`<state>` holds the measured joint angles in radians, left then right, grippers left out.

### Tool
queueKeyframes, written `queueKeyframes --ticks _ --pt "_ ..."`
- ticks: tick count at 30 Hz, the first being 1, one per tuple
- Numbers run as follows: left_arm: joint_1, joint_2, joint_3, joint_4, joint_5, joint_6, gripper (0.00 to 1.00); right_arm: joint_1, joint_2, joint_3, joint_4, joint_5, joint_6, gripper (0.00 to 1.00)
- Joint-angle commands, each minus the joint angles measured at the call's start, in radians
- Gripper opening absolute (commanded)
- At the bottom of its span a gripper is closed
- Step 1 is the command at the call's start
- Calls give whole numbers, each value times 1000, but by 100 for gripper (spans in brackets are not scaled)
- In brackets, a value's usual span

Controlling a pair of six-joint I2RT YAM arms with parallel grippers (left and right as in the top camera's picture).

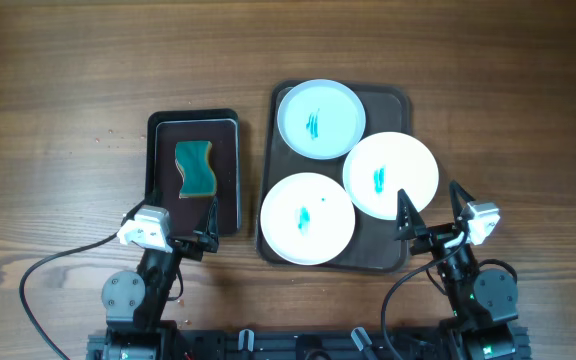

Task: Clean dirty plates on tray and stack at the side
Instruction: 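Move left gripper toward sponge and right gripper toward right plate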

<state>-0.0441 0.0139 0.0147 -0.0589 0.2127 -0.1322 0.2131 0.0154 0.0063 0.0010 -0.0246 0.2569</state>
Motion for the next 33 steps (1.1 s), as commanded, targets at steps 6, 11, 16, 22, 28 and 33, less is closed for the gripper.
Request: queueKeyframes --ticks 6,11,16,22,28,33 --pt "-5 -3 -9 3 -13 20 100 -5 -2 -1 5 10 8 100" --pt "-5 -3 -9 3 -13 20 100 -5 -2 -1 5 10 8 100" --pt "-5 -3 -9 3 -13 20 100 -5 -2 -1 5 10 8 100" --pt "-5 -3 -9 15 -12 19 100 -5 -2 -1 5 10 8 100" --pt "-5 -3 -9 18 72 19 100 -5 -2 -1 6 -1 9 100" --pt "-5 -3 -6 102 120 19 100 -5 -2 -1 74 -156 57 100"
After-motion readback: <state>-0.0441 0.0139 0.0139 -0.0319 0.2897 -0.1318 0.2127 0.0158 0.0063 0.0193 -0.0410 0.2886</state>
